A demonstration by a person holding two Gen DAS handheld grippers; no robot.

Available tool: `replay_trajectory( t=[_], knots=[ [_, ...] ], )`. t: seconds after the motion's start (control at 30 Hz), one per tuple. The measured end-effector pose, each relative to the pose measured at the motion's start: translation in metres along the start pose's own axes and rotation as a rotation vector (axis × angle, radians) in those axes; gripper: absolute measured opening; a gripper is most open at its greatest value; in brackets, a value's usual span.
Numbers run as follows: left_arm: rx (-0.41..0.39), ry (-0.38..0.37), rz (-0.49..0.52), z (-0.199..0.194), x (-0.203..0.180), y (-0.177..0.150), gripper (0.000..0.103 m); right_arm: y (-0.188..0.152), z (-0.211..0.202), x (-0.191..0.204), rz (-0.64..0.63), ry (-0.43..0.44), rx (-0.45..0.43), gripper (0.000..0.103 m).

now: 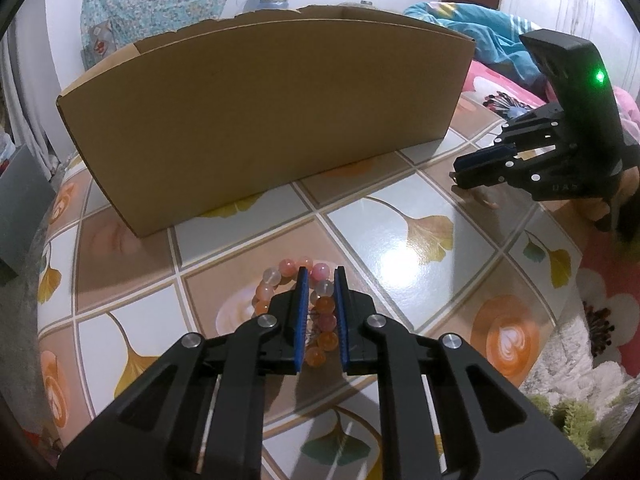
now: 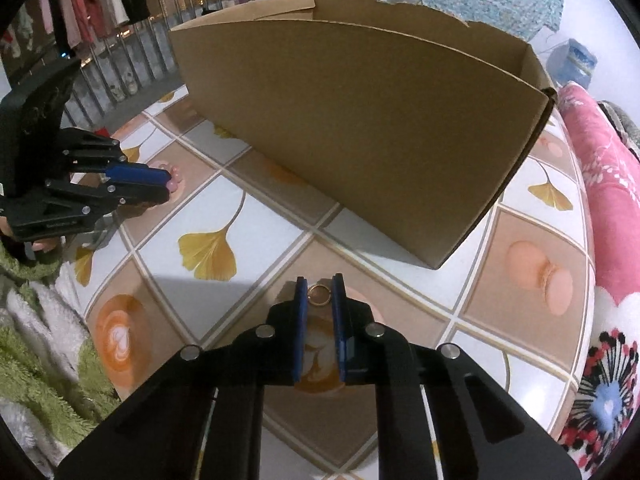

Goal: Organize jewelry
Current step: 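Close the left gripper on the pink bead bracelet while the right gripper grasps a gold hoop earring, then carry the bracelet and hoop over the box and open both grippers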

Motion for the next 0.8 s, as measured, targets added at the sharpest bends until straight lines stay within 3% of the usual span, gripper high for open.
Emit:
replay_trajectory(
  t=[0.43,0.8],
  knots=[
    [-0.014,-0.037,-0.068,-0.005,0.012,-0.001,0.008,-0.006,-0.026,-0.004,0.101,0.009,-0.096,0.012],
    [-0.111,-0.089,-0.12,-0.08,0.027,0.023,0.008,0.015,-0.091,0.006,0.215,0.023,-0.31,0.012]
  ],
)
Point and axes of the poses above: each gripper's, at about its wrist camera, not at the fingertips, and z roughly the way its jaws point, x to its left, y to its top, the point moved 5 cm from there along z, roughly the way its jaws point, and after that the axes turned 1 degree about x, right-handed, at the moved point
